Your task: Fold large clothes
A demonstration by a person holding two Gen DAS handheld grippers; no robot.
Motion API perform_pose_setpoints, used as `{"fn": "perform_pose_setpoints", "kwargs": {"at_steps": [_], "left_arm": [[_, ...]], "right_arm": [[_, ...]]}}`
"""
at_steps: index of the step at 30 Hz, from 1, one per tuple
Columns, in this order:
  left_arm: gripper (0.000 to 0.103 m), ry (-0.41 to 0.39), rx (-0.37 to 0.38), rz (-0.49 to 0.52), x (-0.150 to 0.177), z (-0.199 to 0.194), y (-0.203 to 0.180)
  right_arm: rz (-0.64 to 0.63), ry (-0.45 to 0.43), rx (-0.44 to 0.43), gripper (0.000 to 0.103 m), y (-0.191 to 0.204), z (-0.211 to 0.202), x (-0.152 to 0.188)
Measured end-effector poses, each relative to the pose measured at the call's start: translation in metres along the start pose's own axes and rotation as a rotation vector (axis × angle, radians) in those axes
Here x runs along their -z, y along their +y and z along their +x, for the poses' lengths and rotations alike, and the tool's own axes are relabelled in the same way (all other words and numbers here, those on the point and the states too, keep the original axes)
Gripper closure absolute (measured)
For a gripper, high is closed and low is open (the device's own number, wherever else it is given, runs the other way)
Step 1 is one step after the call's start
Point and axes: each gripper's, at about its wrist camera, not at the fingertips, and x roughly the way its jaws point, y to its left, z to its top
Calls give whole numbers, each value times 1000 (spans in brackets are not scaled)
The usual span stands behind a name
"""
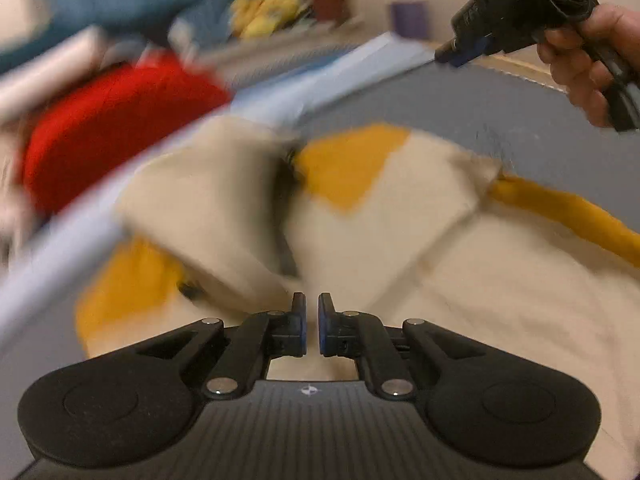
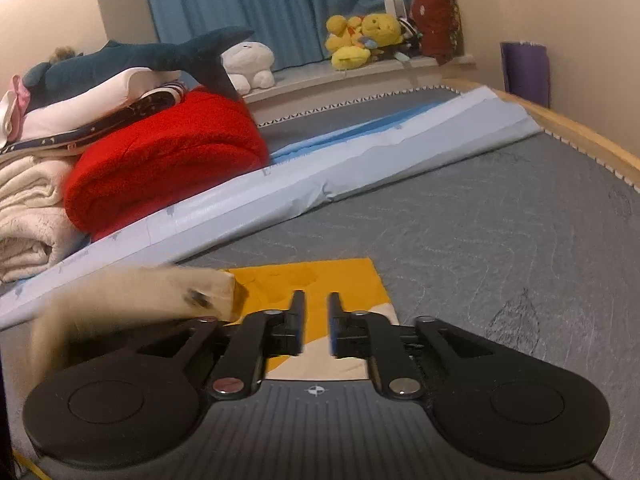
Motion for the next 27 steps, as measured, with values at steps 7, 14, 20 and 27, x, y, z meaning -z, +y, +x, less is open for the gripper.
{"fn": "perform_pose_setpoints", "kwargs": {"at_steps": [7,14,20,27], "left_arm": [[63,-39,-114,-628,-15,-38,69],[25,-53,-151,-636,-27,32,82],[78,4,-67,-695,-17,73,91],[102,-453,-126,-249,-66,-11,38]], "right_arm": [[13,17,-96,75,8,-3,3],[74,90,-194,75,18,8,11],[151,178,-261,65,21,26,18],[213,180,-292,57,23,32,21]]}}
